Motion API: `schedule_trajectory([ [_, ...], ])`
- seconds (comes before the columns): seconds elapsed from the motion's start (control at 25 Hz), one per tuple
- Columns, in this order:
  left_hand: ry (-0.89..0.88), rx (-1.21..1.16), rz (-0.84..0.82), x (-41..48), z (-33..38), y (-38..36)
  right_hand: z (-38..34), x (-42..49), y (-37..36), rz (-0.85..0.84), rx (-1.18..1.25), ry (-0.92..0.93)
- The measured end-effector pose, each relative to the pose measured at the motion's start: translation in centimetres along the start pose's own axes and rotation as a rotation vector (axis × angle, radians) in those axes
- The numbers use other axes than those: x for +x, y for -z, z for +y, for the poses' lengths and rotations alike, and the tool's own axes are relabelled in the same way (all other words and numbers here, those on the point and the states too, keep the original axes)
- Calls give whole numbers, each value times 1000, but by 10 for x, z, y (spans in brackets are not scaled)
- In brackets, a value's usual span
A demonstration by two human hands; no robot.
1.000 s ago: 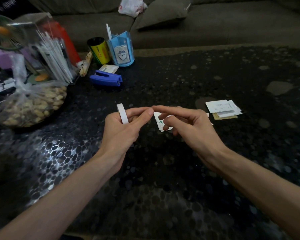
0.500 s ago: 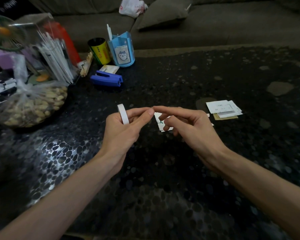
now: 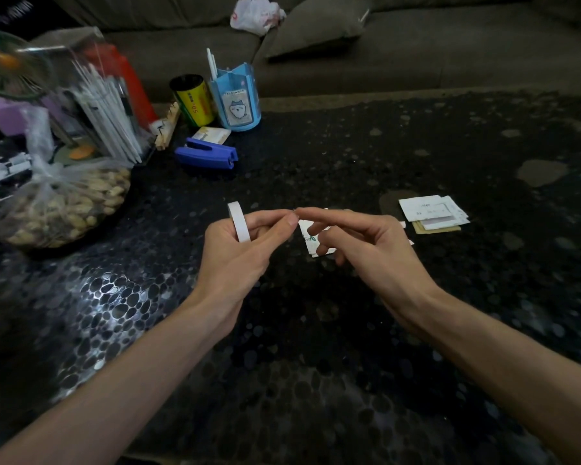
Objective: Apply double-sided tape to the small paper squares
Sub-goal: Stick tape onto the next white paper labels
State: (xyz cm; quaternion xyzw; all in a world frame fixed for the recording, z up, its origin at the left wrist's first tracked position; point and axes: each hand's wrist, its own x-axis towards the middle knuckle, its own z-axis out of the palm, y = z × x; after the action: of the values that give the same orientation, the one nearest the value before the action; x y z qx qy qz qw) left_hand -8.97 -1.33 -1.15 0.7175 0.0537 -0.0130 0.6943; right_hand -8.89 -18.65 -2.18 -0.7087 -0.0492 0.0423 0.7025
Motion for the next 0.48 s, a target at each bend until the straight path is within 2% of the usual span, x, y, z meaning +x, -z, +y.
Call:
schedule_trajectory([
  [0.48, -2, -18, -16, -2, 2, -1, 2, 2, 2, 0, -20, -21],
])
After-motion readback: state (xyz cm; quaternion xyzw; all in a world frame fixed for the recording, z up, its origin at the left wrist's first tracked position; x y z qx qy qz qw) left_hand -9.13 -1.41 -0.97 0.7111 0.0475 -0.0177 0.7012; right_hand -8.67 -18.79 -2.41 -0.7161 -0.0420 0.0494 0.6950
